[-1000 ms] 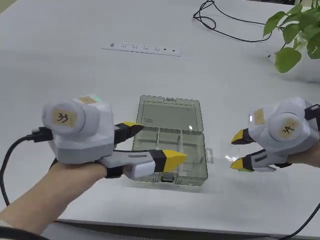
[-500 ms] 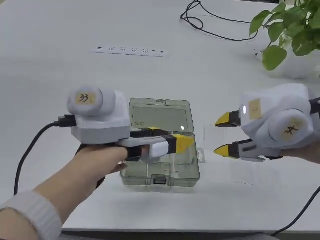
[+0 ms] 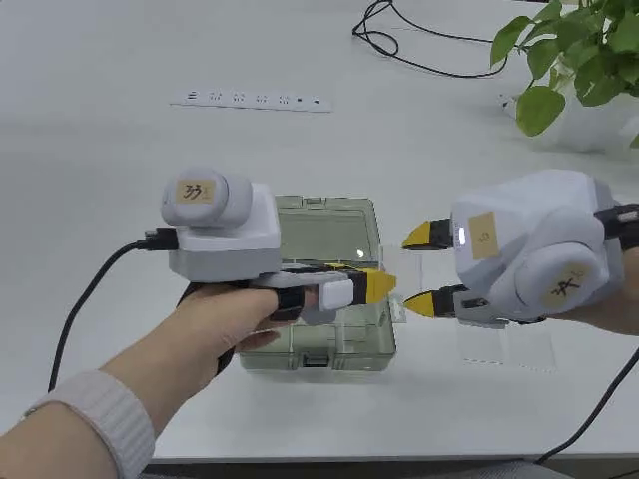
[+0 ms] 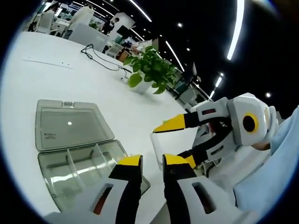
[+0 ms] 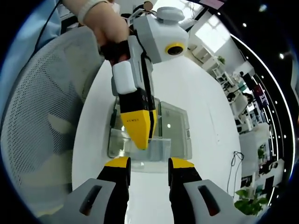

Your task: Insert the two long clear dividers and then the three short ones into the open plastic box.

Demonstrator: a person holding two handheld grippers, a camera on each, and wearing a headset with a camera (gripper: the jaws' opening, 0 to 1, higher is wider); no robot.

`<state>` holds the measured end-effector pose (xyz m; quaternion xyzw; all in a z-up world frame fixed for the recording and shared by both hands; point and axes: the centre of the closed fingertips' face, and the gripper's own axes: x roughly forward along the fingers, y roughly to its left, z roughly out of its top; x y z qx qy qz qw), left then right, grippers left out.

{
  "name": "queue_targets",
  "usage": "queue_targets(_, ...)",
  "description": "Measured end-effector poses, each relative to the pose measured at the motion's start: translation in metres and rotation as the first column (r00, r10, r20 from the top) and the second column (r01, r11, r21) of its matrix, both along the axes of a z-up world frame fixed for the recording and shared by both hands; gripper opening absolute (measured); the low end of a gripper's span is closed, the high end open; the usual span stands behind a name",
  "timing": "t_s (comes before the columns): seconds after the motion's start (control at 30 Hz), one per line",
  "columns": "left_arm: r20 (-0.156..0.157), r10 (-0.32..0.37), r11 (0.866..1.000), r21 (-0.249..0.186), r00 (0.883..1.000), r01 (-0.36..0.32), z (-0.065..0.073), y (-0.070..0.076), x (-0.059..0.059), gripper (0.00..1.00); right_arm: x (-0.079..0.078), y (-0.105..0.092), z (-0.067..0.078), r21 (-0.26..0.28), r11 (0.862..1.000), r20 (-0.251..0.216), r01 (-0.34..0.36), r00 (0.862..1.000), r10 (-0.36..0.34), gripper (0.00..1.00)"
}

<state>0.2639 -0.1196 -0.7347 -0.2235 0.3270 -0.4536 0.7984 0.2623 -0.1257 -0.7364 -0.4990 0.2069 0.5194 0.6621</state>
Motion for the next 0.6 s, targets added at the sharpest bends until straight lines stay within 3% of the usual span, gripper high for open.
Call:
queue_targets(0.2,-0.007,-0.016,1.0,-0.021,1.0,0.016,0.0013,-0.002,-0.0034,0.01,-0.0013,0.0007,-0.0005,-0.017,1.0,0.019,-0.02,1.0,0.02,0.33)
queue_targets(0.6,-0.032,-0.037,0.997,-0.063,0.999,0.035,0.0039,-0.0023,-0.0084,0.0,-0.0046,0.0021,0.0004,-0.03,0.998,0.049,-0.064,0.997,0.065,0.33)
